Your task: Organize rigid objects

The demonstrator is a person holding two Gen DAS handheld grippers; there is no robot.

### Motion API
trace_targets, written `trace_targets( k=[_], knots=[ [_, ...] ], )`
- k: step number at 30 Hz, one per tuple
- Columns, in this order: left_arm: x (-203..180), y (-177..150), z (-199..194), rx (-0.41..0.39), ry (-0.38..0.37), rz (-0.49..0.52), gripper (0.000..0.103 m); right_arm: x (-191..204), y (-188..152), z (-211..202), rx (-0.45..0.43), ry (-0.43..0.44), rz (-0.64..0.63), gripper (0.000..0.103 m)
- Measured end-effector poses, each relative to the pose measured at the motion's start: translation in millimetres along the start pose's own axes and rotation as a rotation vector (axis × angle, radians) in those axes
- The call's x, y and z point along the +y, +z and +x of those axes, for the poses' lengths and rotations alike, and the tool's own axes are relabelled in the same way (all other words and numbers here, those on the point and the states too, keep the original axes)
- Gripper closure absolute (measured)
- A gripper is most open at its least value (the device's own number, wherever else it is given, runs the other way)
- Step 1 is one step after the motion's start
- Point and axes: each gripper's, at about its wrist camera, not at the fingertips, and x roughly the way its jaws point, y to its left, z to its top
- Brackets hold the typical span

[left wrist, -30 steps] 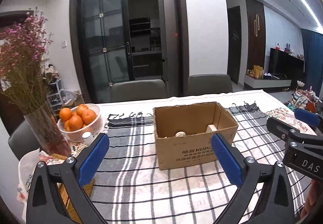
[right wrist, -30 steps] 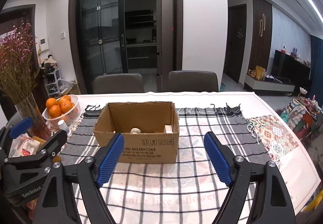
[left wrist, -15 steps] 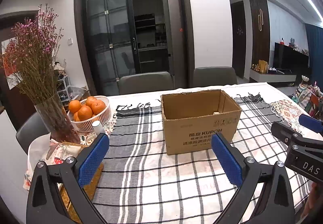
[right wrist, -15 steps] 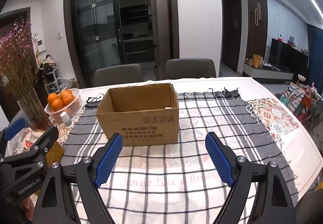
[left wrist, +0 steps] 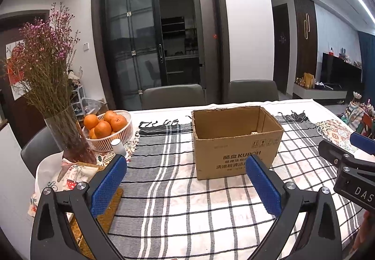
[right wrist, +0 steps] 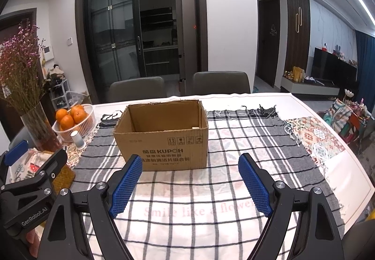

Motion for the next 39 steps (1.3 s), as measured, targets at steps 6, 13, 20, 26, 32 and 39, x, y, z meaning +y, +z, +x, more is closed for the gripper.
trace_targets(
  k=[6,13,20,26,32,39],
  knots=[
    [-0.3,0.7,0.5,-0.001,-0.004,-0.002,0.000,-0.2,0.8,0.3,-0.001,0.001,0.002,0.018],
    [-1.2,0.0,2.8,0.006,-0.005,0.000,0.000,-0.7,3.7,0.7,0.004,0.003,0.006,0.018],
    [-2.0,-0.7,2.9,0.005,-0.004,-0.001,0.000,0.0,4.5,0.7,0.004,0.005,0.004,0.018],
    [-1.3,-1.3,2.7,0.004,-0.001,-0.002,0.000,-1.9,3.2,0.4,0.005,0.006,0.005,0.018],
    [-1.4,-1.3,2.7,0.004,0.000,-0.002,0.000,-2.0,3.1,0.6,0.006,0.009,0.007,0.018],
    [0.2,-2.2,1.1,0.000,0.004,-0.009,0.000,-2.0,2.9,0.4,0.006,0.008,0.005,0.018]
  ],
)
